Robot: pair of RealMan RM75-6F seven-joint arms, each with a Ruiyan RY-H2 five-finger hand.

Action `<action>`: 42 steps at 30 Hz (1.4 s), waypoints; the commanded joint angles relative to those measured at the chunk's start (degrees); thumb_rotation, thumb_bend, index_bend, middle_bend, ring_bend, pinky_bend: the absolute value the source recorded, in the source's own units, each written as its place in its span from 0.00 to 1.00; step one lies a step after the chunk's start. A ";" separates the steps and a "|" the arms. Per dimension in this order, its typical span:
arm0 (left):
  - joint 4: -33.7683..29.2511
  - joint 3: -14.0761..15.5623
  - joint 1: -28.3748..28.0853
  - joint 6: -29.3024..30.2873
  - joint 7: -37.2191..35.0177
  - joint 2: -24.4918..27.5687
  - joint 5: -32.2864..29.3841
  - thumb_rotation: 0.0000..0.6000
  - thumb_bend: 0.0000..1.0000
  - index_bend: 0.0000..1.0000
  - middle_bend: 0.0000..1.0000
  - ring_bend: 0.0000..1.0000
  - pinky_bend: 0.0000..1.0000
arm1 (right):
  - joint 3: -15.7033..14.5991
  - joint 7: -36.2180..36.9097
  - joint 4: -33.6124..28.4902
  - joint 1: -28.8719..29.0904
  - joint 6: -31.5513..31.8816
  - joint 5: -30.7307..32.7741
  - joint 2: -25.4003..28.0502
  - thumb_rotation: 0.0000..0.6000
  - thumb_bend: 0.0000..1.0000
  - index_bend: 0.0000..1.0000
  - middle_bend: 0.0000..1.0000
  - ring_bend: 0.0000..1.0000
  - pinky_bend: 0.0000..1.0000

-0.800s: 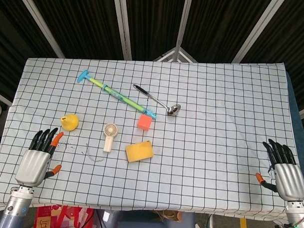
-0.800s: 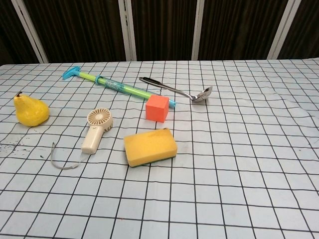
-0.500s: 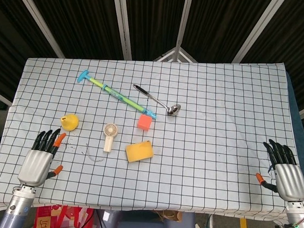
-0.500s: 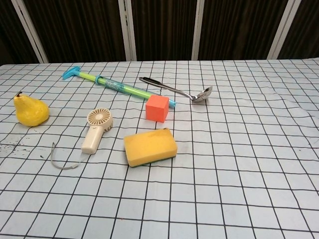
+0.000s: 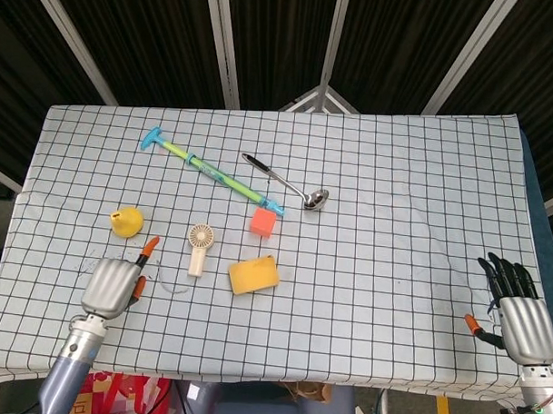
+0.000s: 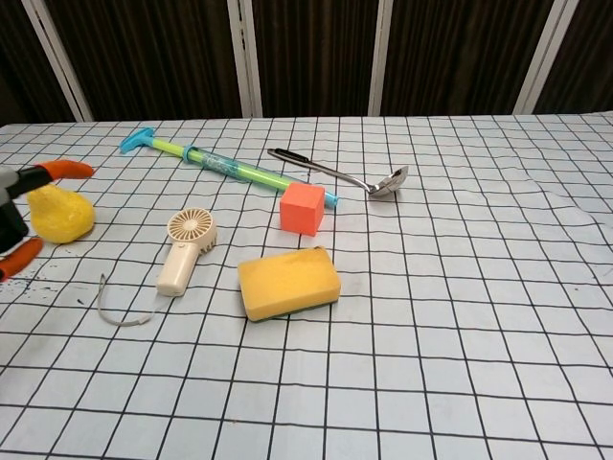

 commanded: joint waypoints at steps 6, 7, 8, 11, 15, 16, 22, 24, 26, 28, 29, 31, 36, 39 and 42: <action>5.87 -3.53 -5.70 -5.58 9.32 -9.49 -9.79 1.00 0.73 0.16 0.93 0.73 0.76 | -0.04 0.72 0.15 0.08 -0.17 -0.09 0.15 1.00 0.28 0.07 0.00 0.00 0.00; 6.34 -3.67 -5.97 -5.72 9.68 -10.18 -10.40 1.00 0.73 0.17 0.93 0.73 0.76 | -0.04 0.78 0.18 0.09 -0.19 -0.10 0.16 1.00 0.28 0.07 0.00 0.00 0.00; 6.76 -3.77 -6.21 -5.81 10.02 -10.79 -10.94 1.00 0.73 0.17 0.93 0.73 0.76 | -0.05 0.82 0.19 0.10 -0.20 -0.12 0.18 1.00 0.28 0.07 0.00 0.00 0.00; 8.02 -3.91 -6.92 -5.80 11.01 -12.45 -12.05 1.00 0.73 0.17 0.93 0.73 0.76 | -0.03 0.91 0.20 0.15 -0.27 -0.10 0.21 1.00 0.28 0.07 0.00 0.00 0.00; 9.00 -4.01 -7.37 -5.69 11.29 -13.58 -12.90 1.00 0.73 0.17 0.93 0.73 0.76 | -0.01 0.87 0.19 0.19 -0.36 -0.05 0.21 1.00 0.28 0.07 0.00 0.00 0.00; 9.25 -4.09 -7.49 -5.64 11.26 -13.83 -13.08 1.00 0.73 0.17 0.93 0.73 0.76 | 0.00 0.84 0.18 0.20 -0.38 -0.03 0.22 1.00 0.28 0.07 0.00 0.00 0.00; 10.15 -4.40 -8.18 -5.74 10.95 -14.82 -14.45 1.00 0.73 0.16 0.93 0.73 0.76 | 0.01 0.66 0.10 0.20 -0.36 0.02 0.19 1.00 0.28 0.07 0.00 0.00 0.00; 10.31 -4.24 -8.40 -5.73 10.89 -15.08 -14.65 1.00 0.73 0.16 0.93 0.73 0.76 | 0.01 0.64 0.09 0.19 -0.35 0.03 0.19 1.00 0.28 0.07 0.00 0.00 0.00; 10.40 -4.07 -8.52 -5.67 10.86 -15.27 -14.77 1.00 0.73 0.16 0.93 0.73 0.76 | 0.02 0.66 0.09 0.19 -0.35 0.04 0.18 1.00 0.28 0.07 0.00 0.00 0.00; 10.50 -3.81 -8.64 -5.57 10.84 -15.45 -14.85 1.00 0.73 0.16 0.93 0.73 0.76 | 0.01 0.65 0.10 0.18 -0.33 0.03 0.18 1.00 0.28 0.07 0.00 0.00 0.00; 10.52 -3.72 -8.70 -5.51 10.82 -15.52 -14.85 1.00 0.73 0.16 0.93 0.73 0.76 | 0.01 0.68 0.10 0.19 -0.33 0.02 0.19 1.00 0.28 0.07 0.00 0.00 0.00; 10.52 -3.60 -8.78 -5.33 10.72 -15.63 -14.80 1.00 0.73 0.16 0.93 0.73 0.76 | 0.01 0.73 0.11 0.19 -0.34 0.02 0.20 1.00 0.28 0.07 0.00 0.00 0.00; 10.31 -3.16 -8.93 -4.80 10.50 -15.73 -14.68 1.00 0.73 0.16 0.93 0.73 0.76 | -0.01 0.78 0.14 0.19 -0.34 0.00 0.21 1.00 0.28 0.07 0.00 0.00 0.00; 10.31 -2.92 -8.97 -4.57 10.48 -15.69 -14.72 1.00 0.73 0.16 0.93 0.73 0.76 | -0.01 0.77 0.15 0.20 -0.34 0.00 0.20 1.00 0.28 0.07 0.00 0.00 0.00; 10.32 -2.74 -9.05 -4.39 10.42 -15.62 -14.78 1.00 0.73 0.16 0.93 0.73 0.76 | -0.02 0.74 0.14 0.19 -0.33 -0.01 0.20 1.00 0.28 0.07 0.00 0.00 0.00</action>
